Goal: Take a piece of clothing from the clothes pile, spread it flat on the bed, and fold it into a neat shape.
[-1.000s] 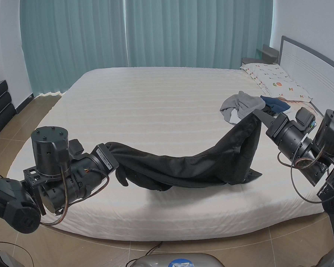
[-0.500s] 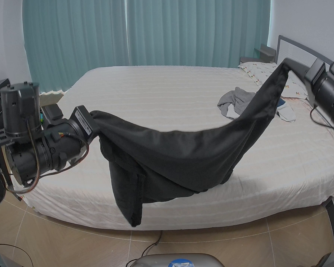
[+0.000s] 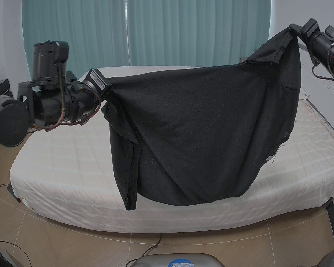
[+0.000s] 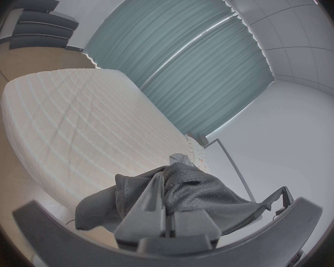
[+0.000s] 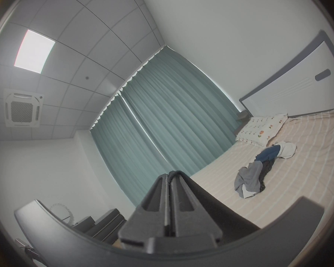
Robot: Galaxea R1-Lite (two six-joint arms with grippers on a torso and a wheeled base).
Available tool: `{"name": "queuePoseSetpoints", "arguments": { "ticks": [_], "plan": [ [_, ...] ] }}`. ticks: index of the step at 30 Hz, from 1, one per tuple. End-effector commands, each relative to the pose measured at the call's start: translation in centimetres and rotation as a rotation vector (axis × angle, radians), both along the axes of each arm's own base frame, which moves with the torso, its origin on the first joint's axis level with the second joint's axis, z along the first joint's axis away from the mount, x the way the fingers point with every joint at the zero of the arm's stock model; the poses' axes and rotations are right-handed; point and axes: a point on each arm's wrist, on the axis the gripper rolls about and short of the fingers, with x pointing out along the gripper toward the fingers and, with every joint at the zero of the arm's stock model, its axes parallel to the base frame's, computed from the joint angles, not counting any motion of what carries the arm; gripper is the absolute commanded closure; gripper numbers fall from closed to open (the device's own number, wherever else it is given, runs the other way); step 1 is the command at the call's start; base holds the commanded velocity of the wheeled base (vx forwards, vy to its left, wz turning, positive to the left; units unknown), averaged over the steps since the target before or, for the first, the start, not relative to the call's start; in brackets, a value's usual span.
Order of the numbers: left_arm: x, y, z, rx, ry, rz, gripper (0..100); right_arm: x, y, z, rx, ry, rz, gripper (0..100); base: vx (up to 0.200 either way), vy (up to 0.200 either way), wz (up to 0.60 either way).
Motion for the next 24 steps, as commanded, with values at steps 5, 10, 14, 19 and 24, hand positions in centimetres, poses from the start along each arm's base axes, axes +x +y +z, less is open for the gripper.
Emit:
{"name": "queuePoseSetpoints", "arguments": {
  "ticks": [5, 10, 14, 19, 24],
  "plan": [
    [7.0, -1.5, -5.1, 0.050, 0.124, 0.036, 100, 8.9, 1.3, -5.4, -0.019, 0.097, -0.029, 100, 0.200, 0.000, 0.00],
    [9.2, -1.7, -7.1, 0.062, 0.162, 0.052, 100, 11.7, 2.1, -7.2, -0.016, 0.069, -0.034, 100, 0.200, 0.000, 0.00],
    [10.6, -1.7, -9.0, 0.072, 0.196, 0.064, 100, 13.3, 2.7, -9.8, -0.034, 0.128, -0.032, 100, 0.200, 0.000, 0.00],
    [12.8, -2.0, -12.5, 0.091, 0.252, 0.075, 100, 15.9, 3.3, -14.8, -0.054, 0.241, -0.028, 100, 0.200, 0.000, 0.00],
    [13.9, -2.3, -14.3, 0.069, 0.287, 0.089, 100, 17.6, 4.1, -18.6, -0.060, 0.257, -0.019, 100, 0.040, 0.000, 0.00]
  ]
}}
